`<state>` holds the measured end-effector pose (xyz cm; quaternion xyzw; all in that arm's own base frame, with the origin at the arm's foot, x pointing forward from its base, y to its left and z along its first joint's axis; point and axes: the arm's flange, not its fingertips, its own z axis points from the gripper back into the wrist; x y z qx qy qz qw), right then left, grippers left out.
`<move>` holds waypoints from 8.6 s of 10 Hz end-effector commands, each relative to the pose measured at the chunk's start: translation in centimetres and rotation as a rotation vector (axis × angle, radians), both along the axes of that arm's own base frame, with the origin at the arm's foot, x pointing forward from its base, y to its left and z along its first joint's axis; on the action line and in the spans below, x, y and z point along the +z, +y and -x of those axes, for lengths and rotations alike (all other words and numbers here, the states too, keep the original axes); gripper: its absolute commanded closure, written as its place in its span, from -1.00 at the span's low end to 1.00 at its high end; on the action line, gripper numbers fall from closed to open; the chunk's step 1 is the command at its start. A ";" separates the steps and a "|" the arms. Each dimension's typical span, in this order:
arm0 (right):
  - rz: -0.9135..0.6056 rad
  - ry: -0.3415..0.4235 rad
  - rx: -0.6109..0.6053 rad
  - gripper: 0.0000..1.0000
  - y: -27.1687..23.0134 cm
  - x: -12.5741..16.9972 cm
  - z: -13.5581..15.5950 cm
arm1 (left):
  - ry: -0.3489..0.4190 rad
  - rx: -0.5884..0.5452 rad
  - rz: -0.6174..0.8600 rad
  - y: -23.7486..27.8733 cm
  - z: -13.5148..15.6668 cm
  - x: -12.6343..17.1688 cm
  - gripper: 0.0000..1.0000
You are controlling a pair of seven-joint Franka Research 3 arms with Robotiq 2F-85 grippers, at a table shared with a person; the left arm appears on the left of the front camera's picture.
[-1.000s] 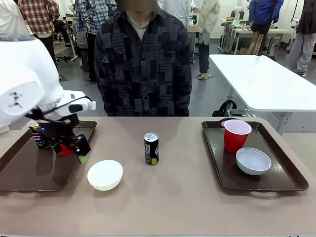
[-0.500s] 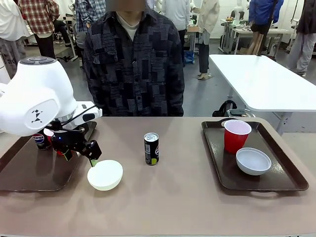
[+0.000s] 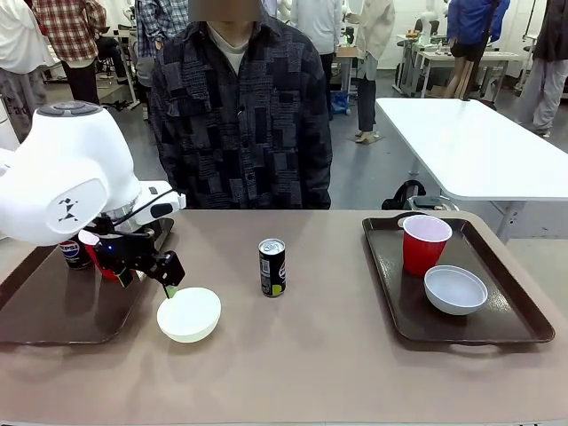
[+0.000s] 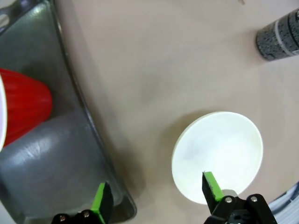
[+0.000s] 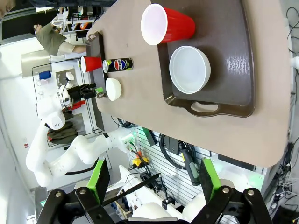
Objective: Prepare tableware on both trays.
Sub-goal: Pick up a Picnic Bowl from the table and place it on a Handle tray.
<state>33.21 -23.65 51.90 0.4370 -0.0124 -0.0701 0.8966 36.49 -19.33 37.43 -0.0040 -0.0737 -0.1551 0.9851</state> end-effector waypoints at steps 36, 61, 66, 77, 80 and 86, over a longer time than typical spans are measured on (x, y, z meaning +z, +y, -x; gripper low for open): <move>-0.015 -0.018 -0.002 -1.00 0.2 -0.1 0.1 | 0.112 0.322 0.005 18.4 2.6 -4.4 1.00; -0.015 -0.018 -0.002 -1.00 0.2 -0.1 0.1 | 0.016 0.298 0.083 18.3 -1.1 6.2 -1.00; -0.015 -0.018 -0.002 -1.00 0.2 -0.1 0.1 | 0.016 0.285 0.211 18.9 -1.9 7.9 -1.00; -0.015 -0.018 -0.002 -1.00 0.2 -0.1 0.1 | 0.108 0.112 0.883 39.5 -1.9 10.4 -1.00; -0.015 -0.018 -0.002 -1.00 0.2 -0.1 0.1 | 0.109 0.123 0.903 40.3 -2.7 9.7 -1.00; -0.015 -0.018 -0.002 -1.00 0.2 -0.1 0.1 | 0.122 0.150 0.873 40.4 -2.5 9.8 -1.00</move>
